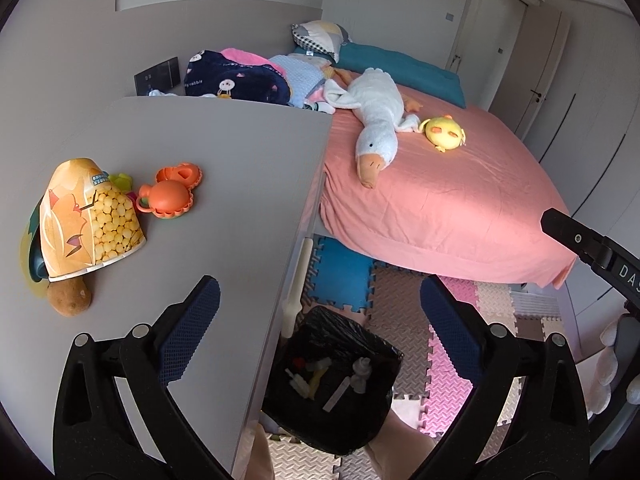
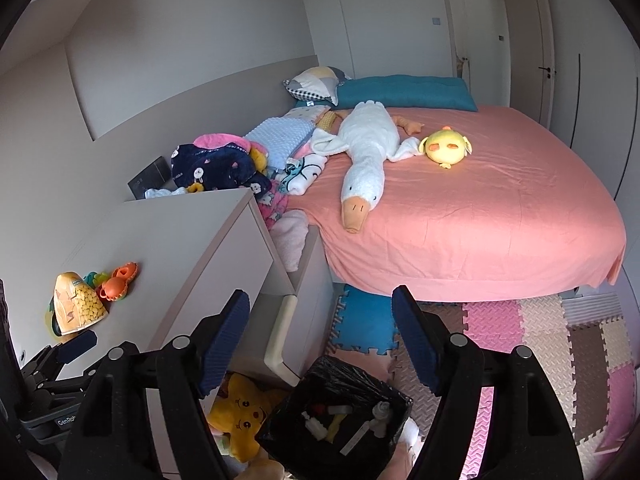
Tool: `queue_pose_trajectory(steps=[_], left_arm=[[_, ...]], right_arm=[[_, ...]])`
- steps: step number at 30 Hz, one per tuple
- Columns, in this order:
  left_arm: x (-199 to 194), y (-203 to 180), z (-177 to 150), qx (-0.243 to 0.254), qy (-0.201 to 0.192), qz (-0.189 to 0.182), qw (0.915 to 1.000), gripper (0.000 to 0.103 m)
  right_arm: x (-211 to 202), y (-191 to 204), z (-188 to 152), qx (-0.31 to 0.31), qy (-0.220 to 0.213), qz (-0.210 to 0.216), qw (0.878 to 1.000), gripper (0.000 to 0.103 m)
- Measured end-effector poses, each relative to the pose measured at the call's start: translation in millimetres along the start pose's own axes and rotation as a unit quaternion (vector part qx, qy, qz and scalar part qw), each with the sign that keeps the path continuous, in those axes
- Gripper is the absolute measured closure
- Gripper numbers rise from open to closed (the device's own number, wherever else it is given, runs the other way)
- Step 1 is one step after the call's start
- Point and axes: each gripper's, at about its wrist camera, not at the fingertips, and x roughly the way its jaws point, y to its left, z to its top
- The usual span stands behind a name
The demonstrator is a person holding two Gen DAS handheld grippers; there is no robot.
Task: Collect trash
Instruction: 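Move both open tools back over the desk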
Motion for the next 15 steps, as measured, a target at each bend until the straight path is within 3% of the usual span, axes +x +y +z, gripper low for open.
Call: queue_pose_trajectory(steps=[15], left_arm=[[-16, 24, -1, -0.007, -0.017, 0.023, 0.9996, 0.006]], right_arm=[[8, 29, -5, -0.018, 0.012, 0.022, 1.000, 0.029]])
